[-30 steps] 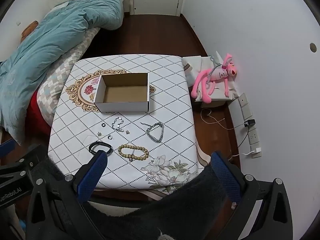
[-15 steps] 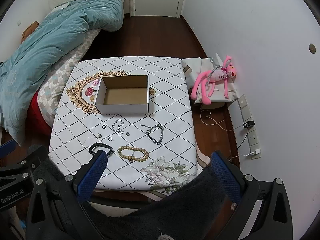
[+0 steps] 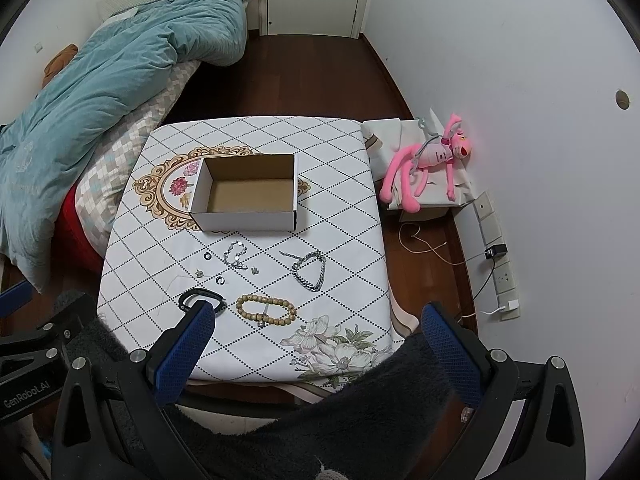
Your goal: Organize jewelry
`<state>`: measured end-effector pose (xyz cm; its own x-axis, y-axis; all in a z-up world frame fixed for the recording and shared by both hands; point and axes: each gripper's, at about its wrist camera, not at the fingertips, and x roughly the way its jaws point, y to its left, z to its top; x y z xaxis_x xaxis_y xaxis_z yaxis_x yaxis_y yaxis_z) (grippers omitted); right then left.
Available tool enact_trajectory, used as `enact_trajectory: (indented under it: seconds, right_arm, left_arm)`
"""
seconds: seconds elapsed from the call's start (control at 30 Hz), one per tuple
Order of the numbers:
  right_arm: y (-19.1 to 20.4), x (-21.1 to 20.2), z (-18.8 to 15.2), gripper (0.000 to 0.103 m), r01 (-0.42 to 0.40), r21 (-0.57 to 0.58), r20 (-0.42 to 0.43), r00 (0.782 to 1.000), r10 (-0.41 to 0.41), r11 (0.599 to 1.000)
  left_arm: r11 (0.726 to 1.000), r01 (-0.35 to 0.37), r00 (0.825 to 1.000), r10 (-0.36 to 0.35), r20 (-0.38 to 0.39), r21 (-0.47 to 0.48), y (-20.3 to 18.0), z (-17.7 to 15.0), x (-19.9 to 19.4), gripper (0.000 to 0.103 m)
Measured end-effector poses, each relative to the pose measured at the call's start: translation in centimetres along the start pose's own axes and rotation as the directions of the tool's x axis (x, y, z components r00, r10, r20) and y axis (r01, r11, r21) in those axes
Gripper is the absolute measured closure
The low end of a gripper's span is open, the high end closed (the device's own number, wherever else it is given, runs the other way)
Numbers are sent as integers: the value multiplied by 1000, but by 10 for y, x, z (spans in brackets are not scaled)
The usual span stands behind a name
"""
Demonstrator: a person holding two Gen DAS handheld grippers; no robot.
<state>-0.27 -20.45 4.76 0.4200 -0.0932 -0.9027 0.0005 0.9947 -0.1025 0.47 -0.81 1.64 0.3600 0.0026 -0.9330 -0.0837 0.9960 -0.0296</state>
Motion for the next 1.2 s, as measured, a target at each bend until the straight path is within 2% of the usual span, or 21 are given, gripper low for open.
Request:
enact_trajectory:
  seconds: [1.2]
  right_arm:
    - [-1, -8, 1, 0, 3, -1, 23, 1000, -3, 1000]
  left_arm:
    - [1000, 7, 1000, -7, 15, 0, -2, 2, -8, 0]
